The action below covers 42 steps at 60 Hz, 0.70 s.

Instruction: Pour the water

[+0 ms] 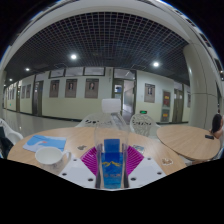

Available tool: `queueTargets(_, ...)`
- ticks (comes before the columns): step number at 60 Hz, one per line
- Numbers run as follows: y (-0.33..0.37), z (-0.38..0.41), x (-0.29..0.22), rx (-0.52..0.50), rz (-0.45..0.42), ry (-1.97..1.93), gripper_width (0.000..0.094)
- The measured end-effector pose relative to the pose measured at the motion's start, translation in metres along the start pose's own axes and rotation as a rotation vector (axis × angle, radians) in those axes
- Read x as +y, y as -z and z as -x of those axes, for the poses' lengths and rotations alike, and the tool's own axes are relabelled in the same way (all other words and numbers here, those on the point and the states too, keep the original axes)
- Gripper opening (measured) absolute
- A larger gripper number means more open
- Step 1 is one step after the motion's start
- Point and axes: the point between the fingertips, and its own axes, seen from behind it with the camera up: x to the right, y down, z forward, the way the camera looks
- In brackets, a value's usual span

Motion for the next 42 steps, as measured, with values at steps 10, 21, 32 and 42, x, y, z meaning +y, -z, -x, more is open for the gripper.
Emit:
queueTargets(10,-0.025,0.003,0.029,-0.042,0.011,-0.035,0.0309)
queueTargets(21,-0.037,0.008,0.029,-0.058,-0.014,-0.064,0.0314)
queueTargets(32,-0.024,0.0,0.037,-0.069,0.03,-0.032,0.0533)
queueTargets(42,0.01,0.006,0.026,-0.095,0.05,0.008,0.0849)
